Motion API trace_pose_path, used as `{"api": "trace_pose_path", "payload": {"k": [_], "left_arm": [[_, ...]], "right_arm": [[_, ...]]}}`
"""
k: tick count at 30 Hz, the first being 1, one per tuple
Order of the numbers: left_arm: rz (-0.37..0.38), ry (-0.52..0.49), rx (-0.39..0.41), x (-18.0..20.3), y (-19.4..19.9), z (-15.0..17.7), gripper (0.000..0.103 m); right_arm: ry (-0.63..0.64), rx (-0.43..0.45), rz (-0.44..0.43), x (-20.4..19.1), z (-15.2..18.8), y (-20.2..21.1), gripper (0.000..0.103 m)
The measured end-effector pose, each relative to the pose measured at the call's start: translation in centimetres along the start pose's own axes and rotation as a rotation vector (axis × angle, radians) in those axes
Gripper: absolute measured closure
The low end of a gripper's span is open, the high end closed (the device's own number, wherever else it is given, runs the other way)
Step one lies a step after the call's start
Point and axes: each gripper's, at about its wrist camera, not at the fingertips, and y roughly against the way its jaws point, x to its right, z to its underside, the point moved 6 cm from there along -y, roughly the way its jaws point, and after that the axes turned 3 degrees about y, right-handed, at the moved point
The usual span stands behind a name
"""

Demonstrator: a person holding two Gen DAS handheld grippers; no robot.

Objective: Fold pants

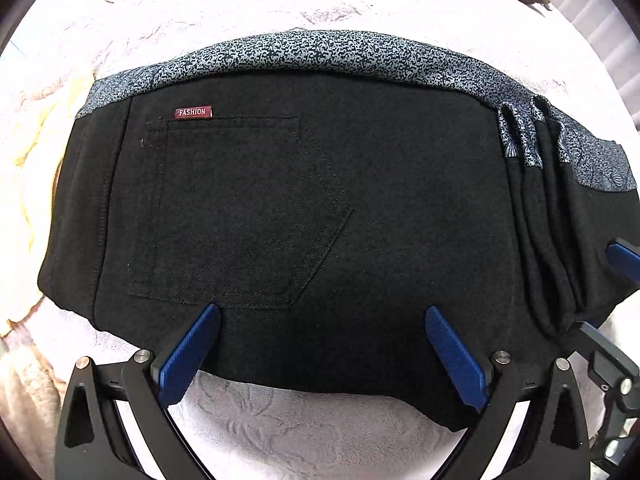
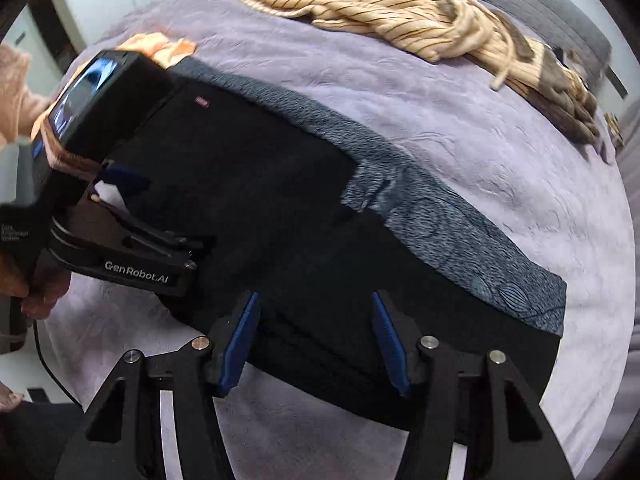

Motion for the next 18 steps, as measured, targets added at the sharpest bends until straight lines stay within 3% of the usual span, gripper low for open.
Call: {"api": "trace_pose_path", "payload": {"k": [3, 6, 8, 11, 15, 18], "left_arm": [[0.006, 0.0, 0.004, -0.4, -0.1, 0.7, 0.001], [0.008, 0.004, 0.007, -0.4, -0.6, 0.2, 0.001], [0.008, 0.003, 0.012, -0.5, -0.7, 0.2, 0.001], [0.013, 0.005, 0.019, -0.5, -0.5, 0.2, 0.001], [0.017, 0.005, 0.024, -0.7, -0.4, 0.5, 0.001], [0.016, 0.004, 0.026, -0.8, -0.4, 0.7, 0.001]], "right_arm": [[-0.021, -0.007, 0.031, 0.2, -0.2, -0.3, 0.051], [-0.175, -0.009, 0.004, 2.2, -0.1, -0.4, 0.051], [-0.198, -0.035, 0.0, 2.5, 0.6, -0.9, 0.051], [-0.107, -0.036, 0.066, 1.4, 0.4, -0.8, 0.051], [0.094, -0.006, 0.246, -0.9, 0.0, 0.0, 0.051], [0.156, 0.003, 0.33, -1.7, 0.4, -0.1, 0.051]]}}
